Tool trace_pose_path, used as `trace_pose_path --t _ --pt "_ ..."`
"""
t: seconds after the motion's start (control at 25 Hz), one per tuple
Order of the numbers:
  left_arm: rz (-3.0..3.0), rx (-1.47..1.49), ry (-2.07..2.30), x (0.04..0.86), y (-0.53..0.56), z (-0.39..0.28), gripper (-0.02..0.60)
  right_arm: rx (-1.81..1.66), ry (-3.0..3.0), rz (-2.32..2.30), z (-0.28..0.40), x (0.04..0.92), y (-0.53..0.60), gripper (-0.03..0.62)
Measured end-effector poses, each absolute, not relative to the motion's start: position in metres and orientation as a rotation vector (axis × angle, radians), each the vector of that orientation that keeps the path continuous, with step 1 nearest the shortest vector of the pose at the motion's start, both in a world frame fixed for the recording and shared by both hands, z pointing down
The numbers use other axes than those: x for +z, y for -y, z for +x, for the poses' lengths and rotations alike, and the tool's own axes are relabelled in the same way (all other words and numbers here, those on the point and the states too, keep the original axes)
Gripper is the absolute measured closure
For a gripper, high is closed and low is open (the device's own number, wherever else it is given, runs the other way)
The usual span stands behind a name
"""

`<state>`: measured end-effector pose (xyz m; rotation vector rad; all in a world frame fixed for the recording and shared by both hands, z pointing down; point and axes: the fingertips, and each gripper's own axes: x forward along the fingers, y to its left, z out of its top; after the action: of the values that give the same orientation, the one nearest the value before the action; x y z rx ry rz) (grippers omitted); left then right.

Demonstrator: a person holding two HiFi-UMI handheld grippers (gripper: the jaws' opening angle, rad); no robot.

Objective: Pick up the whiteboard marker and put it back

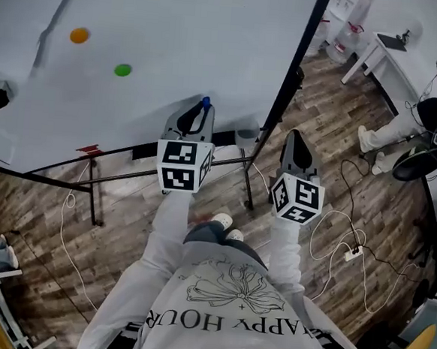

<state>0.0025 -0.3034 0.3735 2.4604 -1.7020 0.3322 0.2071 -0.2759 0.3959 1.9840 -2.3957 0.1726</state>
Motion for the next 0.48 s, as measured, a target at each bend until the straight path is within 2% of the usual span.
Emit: trace_pose_path --t 0.28,0.48 --pt "2.419 0.507 1.757 0.4 0.307 -0.031 0.52 0.198 2.435 1.899 0.172 0.407 0.292 0.591" --pt "2.42 0.756 1.745 0.436 0.309 -0.04 0.52 0.229 2.423 1.886 0.167 0.418 0.296 0.591"
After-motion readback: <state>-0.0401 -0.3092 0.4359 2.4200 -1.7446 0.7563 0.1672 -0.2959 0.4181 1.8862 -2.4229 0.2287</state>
